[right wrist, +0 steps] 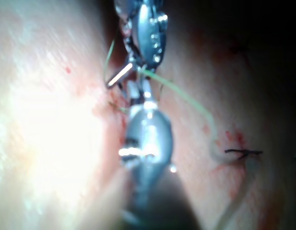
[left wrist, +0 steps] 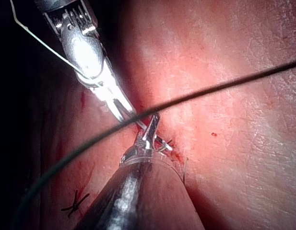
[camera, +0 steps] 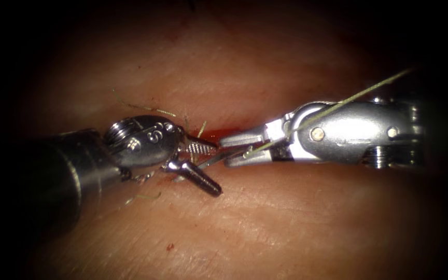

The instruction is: Wound Closure

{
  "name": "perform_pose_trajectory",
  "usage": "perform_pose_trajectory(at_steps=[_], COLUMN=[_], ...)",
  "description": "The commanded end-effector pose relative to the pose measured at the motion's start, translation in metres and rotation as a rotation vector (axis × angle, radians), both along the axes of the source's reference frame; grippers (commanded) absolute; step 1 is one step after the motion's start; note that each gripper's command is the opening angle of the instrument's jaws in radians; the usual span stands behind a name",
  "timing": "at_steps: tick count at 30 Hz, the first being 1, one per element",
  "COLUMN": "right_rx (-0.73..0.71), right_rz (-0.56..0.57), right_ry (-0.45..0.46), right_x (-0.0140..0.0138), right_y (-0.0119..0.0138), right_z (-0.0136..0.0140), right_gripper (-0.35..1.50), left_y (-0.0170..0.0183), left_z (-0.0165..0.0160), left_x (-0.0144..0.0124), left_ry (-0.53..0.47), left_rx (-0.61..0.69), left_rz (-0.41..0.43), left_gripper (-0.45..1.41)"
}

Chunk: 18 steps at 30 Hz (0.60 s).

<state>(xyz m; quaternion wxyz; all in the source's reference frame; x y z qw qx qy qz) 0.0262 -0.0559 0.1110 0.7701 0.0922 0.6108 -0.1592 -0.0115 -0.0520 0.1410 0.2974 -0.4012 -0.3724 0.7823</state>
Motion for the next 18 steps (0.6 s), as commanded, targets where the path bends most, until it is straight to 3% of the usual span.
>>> perform_pose_trajectory(at_steps=[1, 5, 9, 12, 14, 15, 16, 18], right_rx=[-0.009, -0.025, -0.031, -0.036, -0.036, -0.036, -0.038, -0.039], right_rz=[-0.023, -0.046, -0.051, -0.054, -0.059, -0.059, -0.058, -0.056], right_ry=[0.014, 0.033, 0.037, 0.041, 0.04, 0.04, 0.037, 0.035], right_x=[0.0007, 0.0008, 0.0007, 0.0007, 0.0007, 0.0007, 0.0007, 0.0007], right_y=[-0.0005, -0.001, -0.0011, -0.0011, -0.0012, -0.0012, -0.0012, -0.0011], right_z=[0.0004, 0.0001, 0.0, 0.0, -0.0001, -0.0001, -0.0001, -0.0001], right_gripper=[-0.35, -0.35, -0.35, -0.35, -0.35, -0.35, -0.35, -0.35], left_y=[0.0003, 0.0, -0.0003, -0.0004, -0.0006, -0.0006, -0.0007, -0.0007], left_z=[0.0007, 0.001, 0.0011, 0.0011, 0.0009, 0.0009, 0.0009, 0.0009], left_x=[-0.0004, -0.0005, -0.0004, -0.0002, 0.0002, 0.0002, 0.0003, 0.0004], left_ry=[-0.001, -0.004, -0.005, -0.007, -0.011, -0.011, -0.014, -0.015], left_rx=[-0.002, -0.006, -0.003, -0.003, -0.003, -0.003, -0.002, -0.002], left_rz=[0.002, 0.008, 0.011, 0.016, 0.022, 0.022, 0.028, 0.029], left_gripper=[0.54, 0.39, 0.07, -0.01, -0.33, -0.33, -0.45, -0.45])
